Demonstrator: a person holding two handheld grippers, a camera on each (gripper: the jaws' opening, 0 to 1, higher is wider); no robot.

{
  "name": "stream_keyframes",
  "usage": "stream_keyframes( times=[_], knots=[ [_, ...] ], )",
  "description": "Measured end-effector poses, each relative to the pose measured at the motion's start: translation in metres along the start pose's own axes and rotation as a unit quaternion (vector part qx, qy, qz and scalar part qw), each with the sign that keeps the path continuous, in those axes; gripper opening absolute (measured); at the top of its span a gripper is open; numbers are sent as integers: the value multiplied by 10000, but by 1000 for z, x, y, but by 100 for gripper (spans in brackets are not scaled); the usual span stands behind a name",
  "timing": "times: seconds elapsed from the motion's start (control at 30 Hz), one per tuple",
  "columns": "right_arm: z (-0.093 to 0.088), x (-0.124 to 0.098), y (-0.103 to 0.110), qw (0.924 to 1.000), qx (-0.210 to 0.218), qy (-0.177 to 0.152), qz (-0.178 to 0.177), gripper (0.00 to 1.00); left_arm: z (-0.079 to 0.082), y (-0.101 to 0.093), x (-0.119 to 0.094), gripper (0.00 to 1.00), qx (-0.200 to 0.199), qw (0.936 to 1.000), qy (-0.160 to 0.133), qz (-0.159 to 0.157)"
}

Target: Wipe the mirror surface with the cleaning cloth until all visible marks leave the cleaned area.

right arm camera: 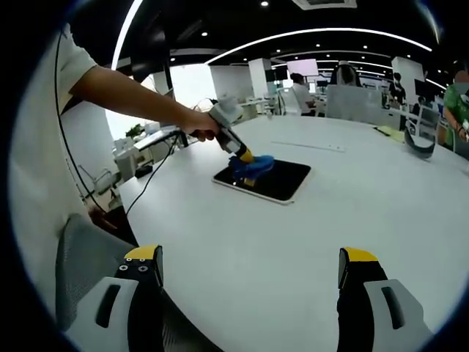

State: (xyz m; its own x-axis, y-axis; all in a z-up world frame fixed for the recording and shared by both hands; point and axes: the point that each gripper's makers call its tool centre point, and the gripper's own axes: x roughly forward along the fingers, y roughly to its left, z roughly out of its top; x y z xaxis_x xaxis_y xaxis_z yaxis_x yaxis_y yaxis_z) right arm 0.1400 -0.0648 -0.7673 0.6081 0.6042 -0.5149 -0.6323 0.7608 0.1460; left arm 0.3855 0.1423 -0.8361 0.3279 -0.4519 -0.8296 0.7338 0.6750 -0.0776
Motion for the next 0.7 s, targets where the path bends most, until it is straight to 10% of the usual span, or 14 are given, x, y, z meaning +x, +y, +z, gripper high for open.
stream_keyframes(
  times=[0.7],
  knots=[
    [0, 0, 0, 10000, -15, 13, 14, 100, -11, 13, -9, 6, 36, 9999, 110, 93]
  ],
)
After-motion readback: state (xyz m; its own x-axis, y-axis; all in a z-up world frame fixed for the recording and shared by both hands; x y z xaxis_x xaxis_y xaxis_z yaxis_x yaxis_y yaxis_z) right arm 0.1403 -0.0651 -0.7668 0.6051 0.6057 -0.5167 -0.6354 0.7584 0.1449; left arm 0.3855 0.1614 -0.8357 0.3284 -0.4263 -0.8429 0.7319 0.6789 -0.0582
